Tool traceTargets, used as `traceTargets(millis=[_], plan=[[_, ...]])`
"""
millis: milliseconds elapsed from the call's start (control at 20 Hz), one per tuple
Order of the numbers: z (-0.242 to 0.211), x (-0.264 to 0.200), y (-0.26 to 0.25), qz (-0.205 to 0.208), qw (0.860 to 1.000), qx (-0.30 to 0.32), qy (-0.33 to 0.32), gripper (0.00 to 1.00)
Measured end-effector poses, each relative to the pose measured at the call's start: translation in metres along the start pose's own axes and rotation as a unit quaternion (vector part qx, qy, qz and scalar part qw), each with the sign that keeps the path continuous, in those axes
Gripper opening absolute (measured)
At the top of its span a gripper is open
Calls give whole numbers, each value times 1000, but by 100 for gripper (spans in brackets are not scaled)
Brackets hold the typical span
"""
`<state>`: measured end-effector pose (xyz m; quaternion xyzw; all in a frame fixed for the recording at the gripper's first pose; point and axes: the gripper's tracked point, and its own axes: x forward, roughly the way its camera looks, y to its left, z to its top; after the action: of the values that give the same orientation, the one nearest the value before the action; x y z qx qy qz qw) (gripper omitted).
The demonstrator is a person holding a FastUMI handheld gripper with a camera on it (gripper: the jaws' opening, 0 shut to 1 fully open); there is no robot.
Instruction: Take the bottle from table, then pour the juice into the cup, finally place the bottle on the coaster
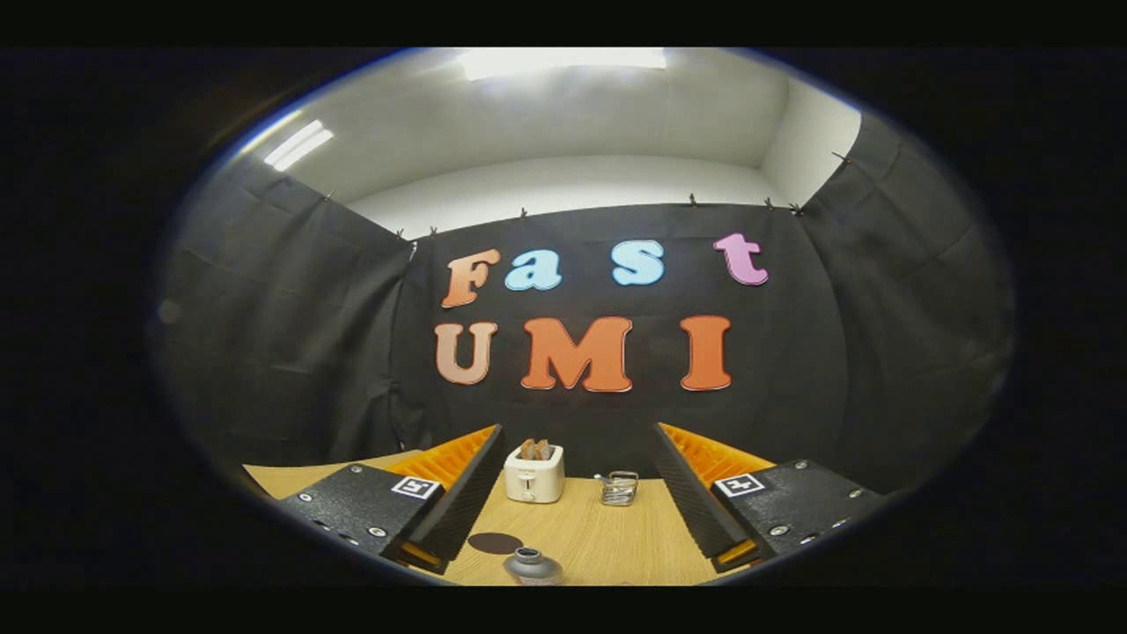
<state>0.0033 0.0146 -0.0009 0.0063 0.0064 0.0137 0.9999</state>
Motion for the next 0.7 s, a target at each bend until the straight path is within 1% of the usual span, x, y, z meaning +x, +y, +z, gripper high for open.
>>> traceTargets(millis=[400, 550, 700], plan=[[-34, -4, 17, 22, 999, 8, 23, 97], [-58, -5, 25, 31, 999, 8, 36, 97], [-89, -9, 35, 46, 997, 18, 63, 97]])
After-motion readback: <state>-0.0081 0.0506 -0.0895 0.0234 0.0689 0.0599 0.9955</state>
